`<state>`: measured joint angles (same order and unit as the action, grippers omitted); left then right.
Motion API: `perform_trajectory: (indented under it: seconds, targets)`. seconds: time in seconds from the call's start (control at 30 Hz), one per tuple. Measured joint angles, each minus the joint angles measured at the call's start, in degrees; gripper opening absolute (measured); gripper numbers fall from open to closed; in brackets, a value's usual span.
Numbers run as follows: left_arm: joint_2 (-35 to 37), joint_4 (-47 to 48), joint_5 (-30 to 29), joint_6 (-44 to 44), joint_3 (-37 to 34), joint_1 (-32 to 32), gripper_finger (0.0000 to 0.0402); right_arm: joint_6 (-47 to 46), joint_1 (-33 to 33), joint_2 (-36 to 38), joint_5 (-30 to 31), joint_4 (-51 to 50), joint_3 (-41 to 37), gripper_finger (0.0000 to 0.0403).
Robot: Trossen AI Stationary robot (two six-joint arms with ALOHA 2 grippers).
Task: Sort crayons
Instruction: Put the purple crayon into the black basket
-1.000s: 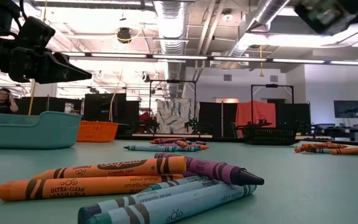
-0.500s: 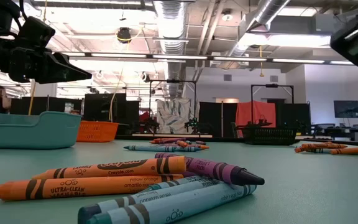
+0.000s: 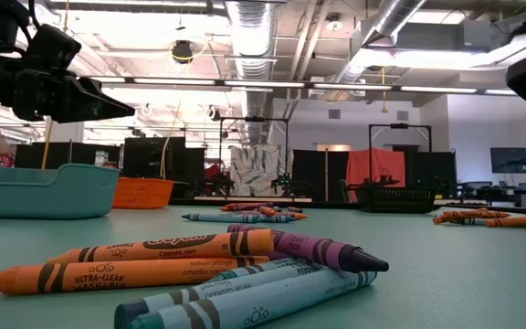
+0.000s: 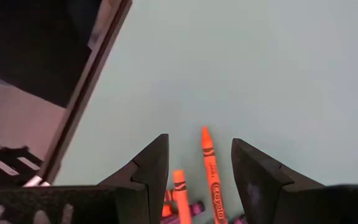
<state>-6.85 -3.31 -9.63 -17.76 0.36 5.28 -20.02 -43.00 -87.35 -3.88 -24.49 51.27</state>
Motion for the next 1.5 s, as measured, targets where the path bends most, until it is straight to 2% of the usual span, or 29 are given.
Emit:
perform_trajectory:
  seconds: [0.43, 0.67, 0.83, 1.27, 1.5]
  targets:
    - [0.0, 0.0, 0.0, 0.0, 0.0, 0.0, 0.0158, 3.6, -0.4, -0.5, 3.0, -5.2, 0.0, 0.0173]
    - [0.0, 0.0, 0.0, 0.0, 0.0, 0.0, 0.0158, 4.9, -1.3, -6.8, 1.2, -5.3, 0.0, 0.0173]
    - [0.0, 0.0, 0.0, 0.0, 0.0, 0.0, 0.0158, 6.5, -1.2, -8.4, 1.8, -5.5, 1.8, 0.0171]
    - [0.0, 0.0, 0.0, 0.0, 0.0, 0.0, 0.0158, 8.5, -0.8, -9.5, 2.6, -8.5, 2.0, 0.0118]
    - [0.0, 0.0, 0.0, 0.0, 0.0, 0.0, 0.0158, 8.5, -0.7, -9.0, 3.7, -8.4, 3.5, 0.0134]
